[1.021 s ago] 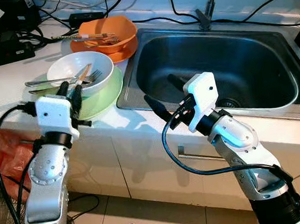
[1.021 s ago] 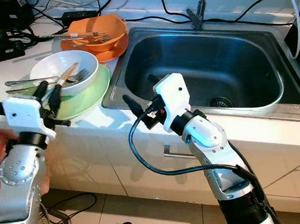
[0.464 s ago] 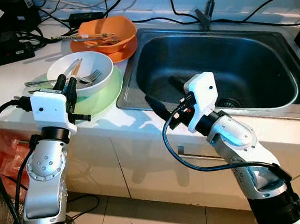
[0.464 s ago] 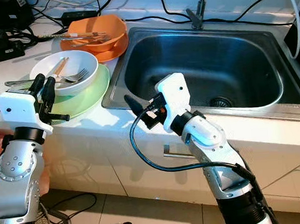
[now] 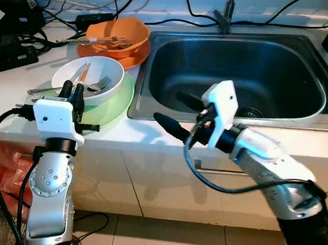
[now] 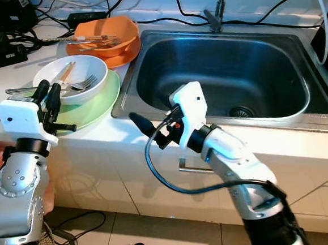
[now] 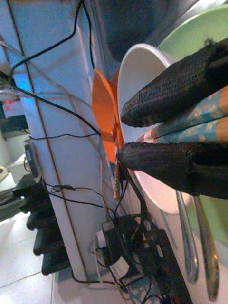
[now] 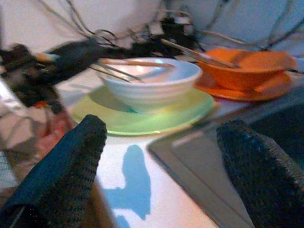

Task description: Kitchen organization

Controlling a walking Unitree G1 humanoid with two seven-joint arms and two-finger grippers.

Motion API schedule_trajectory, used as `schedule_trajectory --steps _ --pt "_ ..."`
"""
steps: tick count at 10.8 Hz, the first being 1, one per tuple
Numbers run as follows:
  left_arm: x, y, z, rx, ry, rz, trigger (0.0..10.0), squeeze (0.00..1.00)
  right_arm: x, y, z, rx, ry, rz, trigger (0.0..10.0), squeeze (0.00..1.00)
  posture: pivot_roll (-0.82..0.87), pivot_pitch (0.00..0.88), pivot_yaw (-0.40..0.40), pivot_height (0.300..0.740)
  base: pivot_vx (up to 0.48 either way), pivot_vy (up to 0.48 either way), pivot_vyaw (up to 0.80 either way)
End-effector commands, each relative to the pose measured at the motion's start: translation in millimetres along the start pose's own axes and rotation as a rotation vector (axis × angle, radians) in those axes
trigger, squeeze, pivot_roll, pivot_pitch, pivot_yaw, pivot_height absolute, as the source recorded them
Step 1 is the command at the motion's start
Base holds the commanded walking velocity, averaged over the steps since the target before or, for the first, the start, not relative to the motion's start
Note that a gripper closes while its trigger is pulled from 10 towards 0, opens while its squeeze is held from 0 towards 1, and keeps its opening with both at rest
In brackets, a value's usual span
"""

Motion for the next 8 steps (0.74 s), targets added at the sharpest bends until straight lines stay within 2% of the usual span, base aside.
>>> schedule_trajectory --steps 1,4,5,7,8 --pt "3.6 2.6 7 0.027 -0.01 -0.025 0.0 0.0 -6.4 -3.8 7 0.015 0.008 0.067 10.0 0.0 0.04 0.121 0.004 0.74 0.0 0.0 0.0" --pt "4.2 3.1 8 0.027 -0.011 -0.027 0.0 0.0 -8.6 -6.3 9 0.005 0.013 0.119 10.0 0.0 0.04 0.119 0.005 0.74 0.0 0.0 0.0" --pt "6.6 5.5 15 0.054 -0.011 -0.04 0.0 0.0 -7.2 -6.9 9 0.002 0.009 0.115 10.0 0.0 0.04 0.118 0.003 0.74 0.0 0.0 0.0" --pt "13.2 15.7 39 0.166 0.041 -0.097 0.0 0.0 -2.3 -4.9 11 0.01 0.001 0.085 10.0 0.0 0.04 0.112 0.007 0.74 0.0 0.0 0.0" --pt "13.7 17.6 42 0.185 0.055 -0.099 0.0 0.0 -1.1 -4.3 11 0.014 -0.001 0.075 10.0 0.0 0.04 0.112 0.007 0.74 0.0 0.0 0.0"
Point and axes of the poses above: a point about 5 cm out from each wrist's last joint towards the gripper, its own y axis pointing out of the wrist towards the gripper, its own z axis along the axis of the wrist's last joint, x = y × z, the point moved 2 cm from there along y, pointing out of the wrist towards the gripper, and after that the axes turned 5 degrees about y, right-handed, at the moved point
